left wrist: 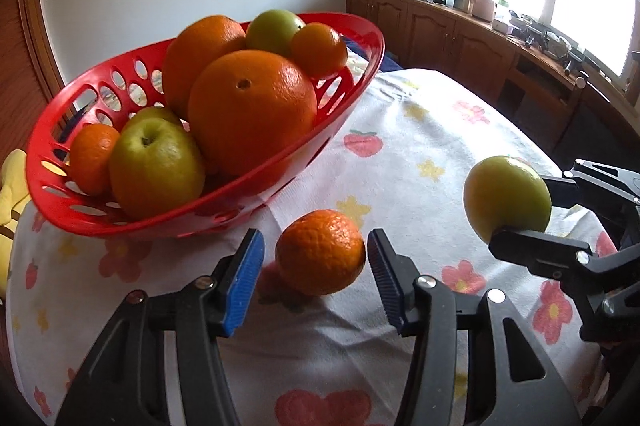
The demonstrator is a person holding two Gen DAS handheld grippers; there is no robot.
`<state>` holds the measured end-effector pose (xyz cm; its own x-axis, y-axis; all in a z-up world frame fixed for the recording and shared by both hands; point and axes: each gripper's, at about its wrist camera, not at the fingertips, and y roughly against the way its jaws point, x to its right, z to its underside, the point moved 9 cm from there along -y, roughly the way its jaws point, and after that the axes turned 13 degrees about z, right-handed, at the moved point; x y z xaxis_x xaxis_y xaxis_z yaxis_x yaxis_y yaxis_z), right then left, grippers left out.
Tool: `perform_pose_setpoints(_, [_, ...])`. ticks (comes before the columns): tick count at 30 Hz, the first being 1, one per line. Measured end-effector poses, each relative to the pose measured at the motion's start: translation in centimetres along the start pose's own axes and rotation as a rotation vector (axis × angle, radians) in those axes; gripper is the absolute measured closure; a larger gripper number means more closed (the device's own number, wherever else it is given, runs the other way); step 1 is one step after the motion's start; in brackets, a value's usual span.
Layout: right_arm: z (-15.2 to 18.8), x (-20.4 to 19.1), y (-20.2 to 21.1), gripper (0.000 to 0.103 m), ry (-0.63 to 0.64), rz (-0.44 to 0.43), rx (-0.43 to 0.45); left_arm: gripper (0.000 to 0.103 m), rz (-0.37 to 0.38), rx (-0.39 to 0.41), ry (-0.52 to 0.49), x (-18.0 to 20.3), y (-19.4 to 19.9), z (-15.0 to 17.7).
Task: Organize fruits
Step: 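Close the left tool on the tangerine while the right tool lifts the green apple, then carry the tangerine with the left tool over the basket while the right tool carries the apple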
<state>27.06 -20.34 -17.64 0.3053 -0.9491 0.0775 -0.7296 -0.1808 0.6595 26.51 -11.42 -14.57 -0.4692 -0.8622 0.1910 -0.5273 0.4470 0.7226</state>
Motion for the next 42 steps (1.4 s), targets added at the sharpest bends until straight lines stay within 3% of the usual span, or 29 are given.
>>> perform_pose_setpoints(6, [0.4, -0.1, -0.8, 0.052, 0.006, -0.003, -0.021, 0.051, 0.011, -0.008, 0.004, -0.1, -0.5, 0.1])
perform_pose_setpoints(9, [0.7, 0.0, -1.0, 0.052, 0.007, 0.002, -0.028, 0.059, 0.023, -0.009, 0.008, 0.0, -0.6, 0.3])
perform_pose_setpoints(18, [0.8, 0.1, -1.3, 0.052, 0.001, 0.010, -0.037, 0.060, 0.035, 0.002, -0.002, 0.3, 0.2, 0.3])
perform_pose_setpoints(32, [0.7, 0.1, -1.2, 0.052, 0.008, 0.038, -0.033, 0.060, 0.059, 0.086, -0.037, 1.4, 5.1, -1.2])
perform_pose_setpoints(42, [-1.5, -0.5, 0.8, 0.052, 0.022, 0.051, 0.017, 0.060, 0.045, 0.155, -0.040, 0.7, 8.0, -2.8])
